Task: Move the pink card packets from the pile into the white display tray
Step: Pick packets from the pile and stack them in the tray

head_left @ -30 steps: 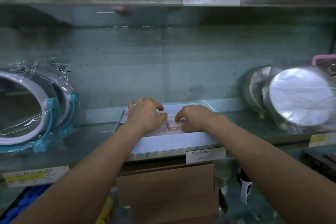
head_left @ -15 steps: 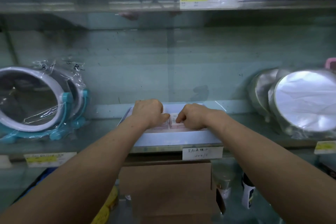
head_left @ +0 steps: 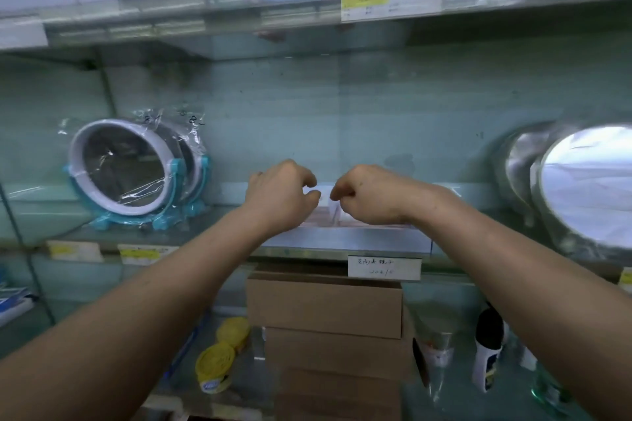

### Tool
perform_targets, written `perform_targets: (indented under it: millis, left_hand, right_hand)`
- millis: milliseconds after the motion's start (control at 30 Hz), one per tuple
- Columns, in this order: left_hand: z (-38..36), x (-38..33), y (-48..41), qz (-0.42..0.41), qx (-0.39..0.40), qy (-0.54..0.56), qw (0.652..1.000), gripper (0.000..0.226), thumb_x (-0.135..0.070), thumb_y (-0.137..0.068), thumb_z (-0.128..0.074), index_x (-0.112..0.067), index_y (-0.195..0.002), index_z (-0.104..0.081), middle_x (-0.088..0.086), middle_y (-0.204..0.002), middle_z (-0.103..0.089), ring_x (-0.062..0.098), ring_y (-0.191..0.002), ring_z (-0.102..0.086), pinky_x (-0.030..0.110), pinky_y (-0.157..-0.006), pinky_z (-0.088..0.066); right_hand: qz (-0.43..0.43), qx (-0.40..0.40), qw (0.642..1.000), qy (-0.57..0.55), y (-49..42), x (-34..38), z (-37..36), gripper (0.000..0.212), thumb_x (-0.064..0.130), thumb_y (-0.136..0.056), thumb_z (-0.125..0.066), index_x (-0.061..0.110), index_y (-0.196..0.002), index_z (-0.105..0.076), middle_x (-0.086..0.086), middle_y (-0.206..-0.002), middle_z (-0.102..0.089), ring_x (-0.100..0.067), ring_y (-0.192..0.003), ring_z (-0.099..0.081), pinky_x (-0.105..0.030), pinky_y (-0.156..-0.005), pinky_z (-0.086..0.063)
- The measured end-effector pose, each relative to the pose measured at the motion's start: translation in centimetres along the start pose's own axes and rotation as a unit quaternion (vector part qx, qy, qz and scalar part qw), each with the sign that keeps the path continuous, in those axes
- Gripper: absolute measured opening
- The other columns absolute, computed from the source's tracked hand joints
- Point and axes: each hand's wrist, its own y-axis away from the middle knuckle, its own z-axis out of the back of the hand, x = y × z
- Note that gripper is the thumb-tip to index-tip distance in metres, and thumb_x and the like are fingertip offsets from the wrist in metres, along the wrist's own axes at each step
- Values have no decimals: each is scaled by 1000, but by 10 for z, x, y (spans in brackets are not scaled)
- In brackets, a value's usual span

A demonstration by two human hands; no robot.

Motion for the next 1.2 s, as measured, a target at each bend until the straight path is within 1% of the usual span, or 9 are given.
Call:
perform_targets:
  millis: [267,433,533,667,767,867,933,1033,1200]
  left_hand:
    - [32,19,96,50,-10,28,998,30,-33,-88,-60,-24,-115,-66,-3,-105,-58,20,-101,-58,43,-94,-44]
    - [19,54,124,140,106,-76,981,43,-37,-87,-58,-27,-129,-55,3,-130,-54,25,-116,-53,37,-97,-43]
    - [-5,87,135,200,176,-96,959,42,-35,-86,-58,-21,-126,-55,9,-130,-53,30,-115,-53,40,-96,-45]
    - [-46,129,155,253,249,-130,926,51,-32,-81,-61,-14,-127,-50,16,-132,-50,35,-120,-47,45,-98,-43]
    - [-69,151,170,305,291,-140,896,70,-35,-75,-67,-15,-136,-39,17,-140,-42,37,-129,-38,52,-102,-38]
    - [-86,169,184,351,325,-158,864,104,-47,-56,-73,-15,-144,-26,19,-147,-33,41,-134,-32,53,-105,-36]
    - [-96,179,193,354,335,-155,859,105,-46,-53,-72,-13,-142,-26,18,-147,-33,41,-134,-31,55,-105,-35]
    - [-97,186,205,356,346,-157,854,99,-45,-54,-69,-16,-140,-28,15,-144,-38,39,-131,-34,55,-104,-36]
    - [-91,200,223,374,347,-138,849,97,-39,-66,-73,-18,-146,-23,14,-143,-39,36,-131,-36,56,-104,-35]
  right_hand:
    - [135,-16,991,-11,52,57,-18,27,21,-92,-46,20,-104,-70,-3,-106,-67,-24,-98,-60,-38,-85,-50]
    - [179,73,981,23,53,86,-65,22,21,-91,-48,14,-97,-68,-8,-99,-66,-27,-92,-61,-34,-79,-51]
    - [169,136,975,39,40,98,-106,13,21,-89,-51,12,-82,-59,-10,-91,-62,-28,-84,-59,-33,-70,-51]
    - [146,200,968,35,27,114,-161,27,24,-86,-60,8,-108,-60,-13,-105,-62,-28,-87,-58,-33,-71,-53]
    - [127,217,966,61,23,121,-193,21,30,-90,-57,10,-84,-53,-8,-91,-52,-26,-78,-49,-25,-56,-40]
    - [135,221,963,71,16,124,-224,27,32,-91,-51,10,-102,-61,-13,-104,-58,-29,-90,-56,-32,-78,-50]
    - [140,240,957,85,16,128,-237,27,21,-91,-48,9,-112,-60,-14,-108,-55,-31,-106,-58,-34,-89,-49]
    - [134,266,950,97,15,133,-248,30,13,-89,-48,10,-118,-56,-4,-85,-42,-31,-112,-54,-30,-84,-44]
    - [126,262,952,94,12,155,-262,13,16,-88,-49,13,-100,-54,-10,-106,-57,-28,-100,-54,-31,-88,-46]
